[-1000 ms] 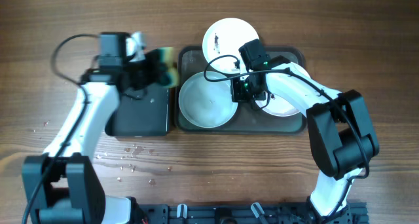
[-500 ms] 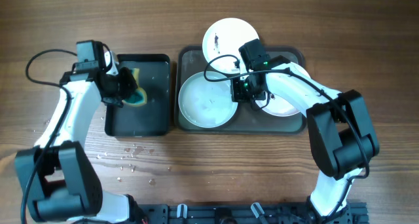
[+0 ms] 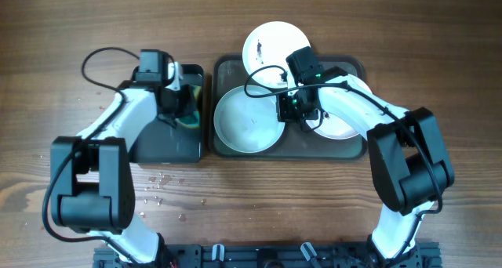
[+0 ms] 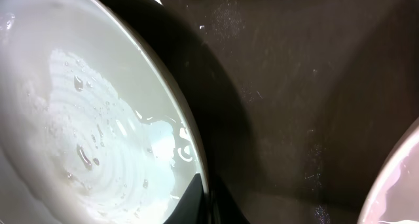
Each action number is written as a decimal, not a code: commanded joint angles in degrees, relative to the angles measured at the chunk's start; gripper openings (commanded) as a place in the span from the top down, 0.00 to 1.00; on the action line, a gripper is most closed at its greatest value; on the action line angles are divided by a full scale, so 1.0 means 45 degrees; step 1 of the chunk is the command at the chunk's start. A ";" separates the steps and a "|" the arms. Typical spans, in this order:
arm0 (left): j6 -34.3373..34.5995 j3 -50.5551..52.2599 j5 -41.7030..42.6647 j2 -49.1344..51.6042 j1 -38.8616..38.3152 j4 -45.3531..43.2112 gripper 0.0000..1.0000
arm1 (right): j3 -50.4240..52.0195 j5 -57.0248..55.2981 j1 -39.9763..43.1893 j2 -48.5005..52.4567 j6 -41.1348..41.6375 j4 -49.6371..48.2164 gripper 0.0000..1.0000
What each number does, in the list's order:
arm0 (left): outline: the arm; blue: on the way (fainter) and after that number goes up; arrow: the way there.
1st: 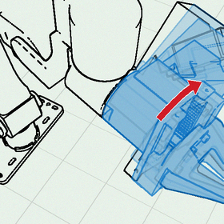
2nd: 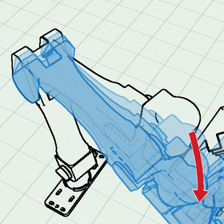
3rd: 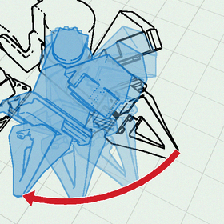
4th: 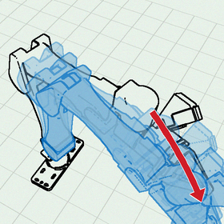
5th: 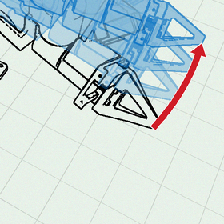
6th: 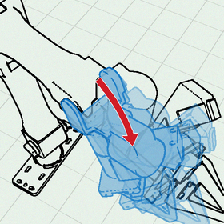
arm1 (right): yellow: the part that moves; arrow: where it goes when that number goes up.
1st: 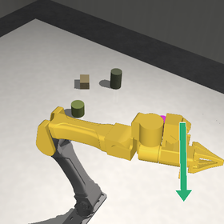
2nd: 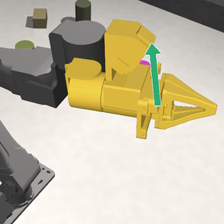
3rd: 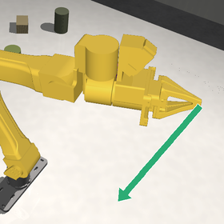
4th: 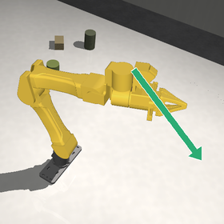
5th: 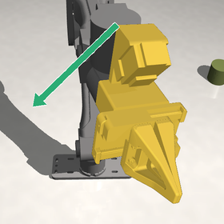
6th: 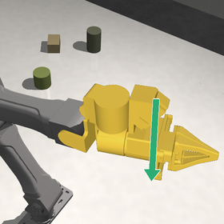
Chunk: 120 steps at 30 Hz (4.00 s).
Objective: Clean dirty plates on tray and stack at the side
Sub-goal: 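Move the sponge with the left gripper over the small black tray, then lift the cleaned plate by its rim with the right gripper, then carry the plate right and set it on the table beside the tray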
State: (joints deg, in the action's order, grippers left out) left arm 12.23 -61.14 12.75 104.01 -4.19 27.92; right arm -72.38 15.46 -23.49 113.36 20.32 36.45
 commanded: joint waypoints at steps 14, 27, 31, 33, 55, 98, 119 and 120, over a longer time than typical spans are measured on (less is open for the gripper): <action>-0.0602 -0.0058 -0.0529 -0.0170 -0.0903 -0.0350 0.96 | -0.0117 0.0287 -0.0073 0.0141 -0.0175 0.0015 0.96; 0.1447 -0.0593 -0.3201 -0.3716 0.0209 0.0826 0.96 | -0.1418 -0.1185 -0.0078 -0.1724 -0.0525 0.1452 0.96; 0.1443 -0.0593 -0.3332 -0.4265 0.0937 0.1826 0.96 | -0.1418 -0.1608 -0.0073 -0.2492 -0.0520 0.1574 0.96; 0.1443 -0.0593 -0.3317 -0.4294 0.1224 0.2234 0.96 | -0.1418 -0.1676 -0.0078 -0.2807 -0.0505 0.1540 0.96; 0.1399 -0.0510 -0.2497 -0.3555 0.1394 0.3570 0.96 | -0.1525 -0.6130 -0.2637 -0.3220 -0.0204 -0.3395 0.96; 0.1778 0.0865 -0.2511 -0.3361 0.1409 0.3283 0.96 | -0.1525 -1.1026 -0.6552 -0.0903 -1.6485 -1.5849 0.95; 0.1773 0.0869 -0.2511 -0.3361 0.1409 0.3283 0.96 | -0.1525 -0.4648 -0.3152 -0.1195 -0.1821 -0.8510 0.96; 0.1773 0.0869 -0.2511 -0.3361 0.1409 0.3283 0.96 | -0.1525 -0.3648 -0.2798 -0.1355 -0.1545 -0.8495 0.96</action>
State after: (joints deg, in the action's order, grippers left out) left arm 19.66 -57.69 0.97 88.51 2.04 43.05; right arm -78.48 -15.59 -41.04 109.34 -0.99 -2.17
